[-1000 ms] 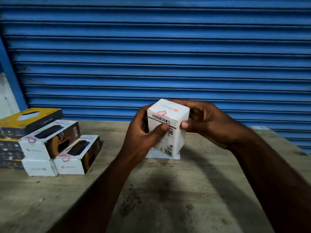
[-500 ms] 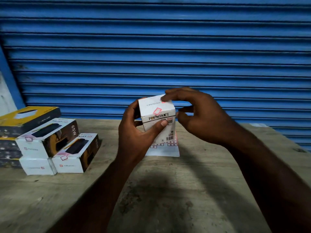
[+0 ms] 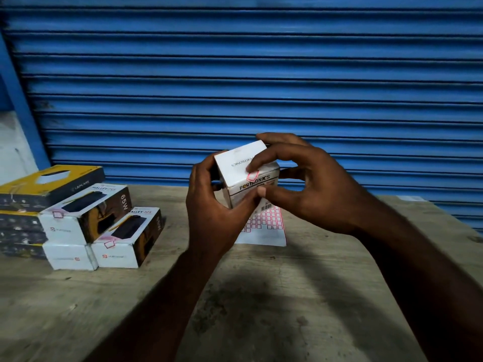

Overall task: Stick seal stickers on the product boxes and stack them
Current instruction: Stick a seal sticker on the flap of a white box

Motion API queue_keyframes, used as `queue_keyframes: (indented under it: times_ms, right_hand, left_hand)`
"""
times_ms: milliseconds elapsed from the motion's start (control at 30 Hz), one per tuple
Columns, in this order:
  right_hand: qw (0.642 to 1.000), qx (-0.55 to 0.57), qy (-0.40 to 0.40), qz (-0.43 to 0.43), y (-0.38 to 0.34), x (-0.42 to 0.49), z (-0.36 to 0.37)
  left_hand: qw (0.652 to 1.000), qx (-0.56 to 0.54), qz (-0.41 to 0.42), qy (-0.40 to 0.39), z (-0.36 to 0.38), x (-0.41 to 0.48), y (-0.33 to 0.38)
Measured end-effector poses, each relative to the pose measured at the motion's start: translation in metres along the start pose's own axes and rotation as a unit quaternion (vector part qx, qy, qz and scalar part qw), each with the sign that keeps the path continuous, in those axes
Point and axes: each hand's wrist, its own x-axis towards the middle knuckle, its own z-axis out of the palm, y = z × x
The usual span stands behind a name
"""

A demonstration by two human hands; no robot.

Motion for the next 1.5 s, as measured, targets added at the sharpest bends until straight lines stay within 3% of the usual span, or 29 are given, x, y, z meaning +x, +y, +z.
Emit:
queue_keyframes:
  times_ms: [233,600,900,1200,1500]
  right_hand:
    - [0.997,0.078,0.015,0.009,0.004,0.004,0.000]
    - [0.997,-0.040,0.062,0.017,0.000,0.006,-0.002]
    - [0.996,-0.014,0.084,-0.004,-0.006,0.007,-0.006]
    - [0.971,-0.230,0.024,-0.055,-0.012,0.004,-0.016]
    - [0.965,-0.260,0.007,-0.022,-0.017,0.006,-0.013]
  left_hand:
    - [1.000,0.003,-0.006,0.001,0.002,0.000,0.005]
    - [0.998,0.036,-0.019,-0.051,0.001,-0.001,0.003]
    - [0.994,0.071,-0.006,-0.080,-0.001,0.000,-0.003]
    - [0.993,0.060,-0.003,-0.100,0.000,-0.001,0.001]
    - [0.993,0.059,-0.007,-0.098,0.002,-0.002,0.000]
